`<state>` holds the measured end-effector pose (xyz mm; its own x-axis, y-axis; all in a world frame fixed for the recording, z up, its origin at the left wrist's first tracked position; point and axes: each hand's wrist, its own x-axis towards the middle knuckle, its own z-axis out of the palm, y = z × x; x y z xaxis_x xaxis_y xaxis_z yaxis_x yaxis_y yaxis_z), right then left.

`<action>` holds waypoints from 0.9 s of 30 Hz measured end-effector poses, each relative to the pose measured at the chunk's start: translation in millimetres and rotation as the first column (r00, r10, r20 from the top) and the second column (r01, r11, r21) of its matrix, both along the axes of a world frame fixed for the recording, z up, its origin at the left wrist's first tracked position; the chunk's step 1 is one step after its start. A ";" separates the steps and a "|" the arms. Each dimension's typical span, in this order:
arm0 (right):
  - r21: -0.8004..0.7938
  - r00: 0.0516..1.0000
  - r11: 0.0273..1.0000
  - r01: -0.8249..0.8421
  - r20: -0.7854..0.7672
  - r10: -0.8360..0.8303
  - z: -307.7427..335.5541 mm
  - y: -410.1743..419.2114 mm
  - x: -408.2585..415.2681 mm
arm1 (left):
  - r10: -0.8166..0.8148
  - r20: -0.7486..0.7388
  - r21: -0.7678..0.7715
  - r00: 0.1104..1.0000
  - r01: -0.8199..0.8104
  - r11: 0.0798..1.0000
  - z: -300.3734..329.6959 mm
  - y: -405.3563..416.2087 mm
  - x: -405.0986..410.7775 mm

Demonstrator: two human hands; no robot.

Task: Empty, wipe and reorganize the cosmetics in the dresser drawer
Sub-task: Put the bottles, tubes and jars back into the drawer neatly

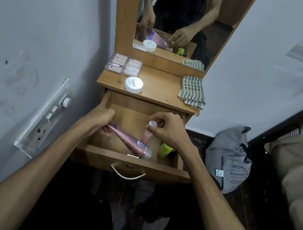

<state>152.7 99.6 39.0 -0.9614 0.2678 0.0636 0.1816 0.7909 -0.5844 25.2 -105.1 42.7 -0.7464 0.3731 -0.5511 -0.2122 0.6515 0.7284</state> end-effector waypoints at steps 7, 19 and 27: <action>0.003 1.000 1.000 -0.010 -0.003 0.010 4.2 -1.3 4.0 | -0.036 -0.159 -0.061 0.987 0.027 0.998 -7.5 -2.7 -11.6; -0.011 0.971 0.996 -0.090 0.223 0.090 30.0 -0.8 22.7 | -0.333 -0.342 -0.274 0.879 0.245 0.930 -16.2 -7.5 -13.9; 0.103 0.869 0.965 -0.240 0.466 0.166 18.0 -14.2 16.0 | -0.272 -0.426 -0.229 0.863 0.188 0.955 -25.4 -5.7 -16.6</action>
<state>168.8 85.4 57.0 -0.9271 0.0861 -0.3647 0.2213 0.9112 -0.3476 8.5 -110.8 17.3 -0.8325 0.4945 -0.2498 0.2809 0.7654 0.5790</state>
